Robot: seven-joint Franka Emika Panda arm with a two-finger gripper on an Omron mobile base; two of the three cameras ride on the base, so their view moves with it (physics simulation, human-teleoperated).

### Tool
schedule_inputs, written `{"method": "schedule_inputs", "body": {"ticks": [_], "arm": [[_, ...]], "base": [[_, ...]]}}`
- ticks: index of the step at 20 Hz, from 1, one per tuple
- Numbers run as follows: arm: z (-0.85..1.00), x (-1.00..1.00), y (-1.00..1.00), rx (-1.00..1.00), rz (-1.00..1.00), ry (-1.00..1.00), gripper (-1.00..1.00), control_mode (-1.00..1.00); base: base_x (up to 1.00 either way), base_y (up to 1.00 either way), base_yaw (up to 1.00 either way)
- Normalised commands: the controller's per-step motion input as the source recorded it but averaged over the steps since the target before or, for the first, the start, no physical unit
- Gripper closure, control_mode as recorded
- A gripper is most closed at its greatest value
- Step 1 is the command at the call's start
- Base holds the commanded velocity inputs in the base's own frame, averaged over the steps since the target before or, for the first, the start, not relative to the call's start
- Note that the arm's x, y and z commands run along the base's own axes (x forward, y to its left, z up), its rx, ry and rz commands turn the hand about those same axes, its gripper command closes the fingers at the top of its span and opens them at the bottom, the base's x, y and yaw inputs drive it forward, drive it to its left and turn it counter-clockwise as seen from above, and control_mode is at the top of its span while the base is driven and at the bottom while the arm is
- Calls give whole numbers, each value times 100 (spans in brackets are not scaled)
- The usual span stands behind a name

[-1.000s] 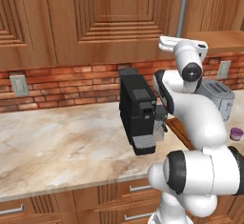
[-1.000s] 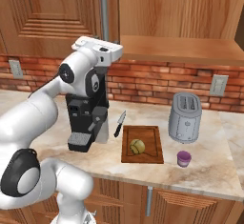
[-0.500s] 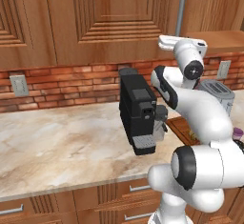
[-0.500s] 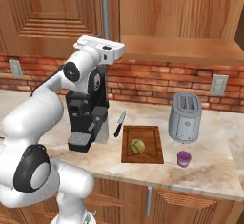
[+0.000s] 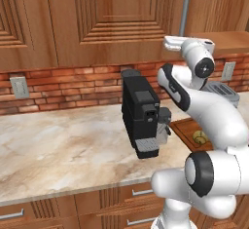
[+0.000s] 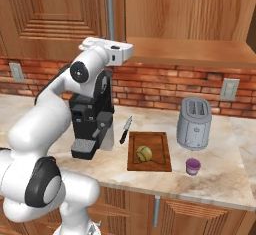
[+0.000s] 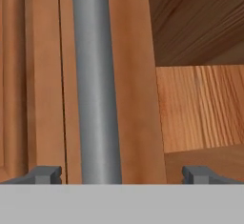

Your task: Pick the bread, place it on the cutting board, pick the jam, place it on the counter, and close the cabinet.

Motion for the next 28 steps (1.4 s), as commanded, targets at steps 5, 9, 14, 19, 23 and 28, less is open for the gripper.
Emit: {"method": "schedule_inputs", "body": {"ticks": [5, 9, 14, 19, 23, 28], "arm": [[0, -7, -1, 0, 4, 3, -100, -100], [0, -20, 0, 0, 1, 0, -100, -100], [0, -18, 0, 0, 2, 0, -100, -100], [0, -14, 0, 0, 6, 0, -100, -100], [0, -20, 0, 0, 5, 0, -100, -100], [0, -28, 0, 0, 2, 0, -100, -100]], "base": [[0, 0, 0], [0, 0, 0], [0, 0, 0], [0, 0, 0], [0, 0, 0], [0, 0, 0]]}}
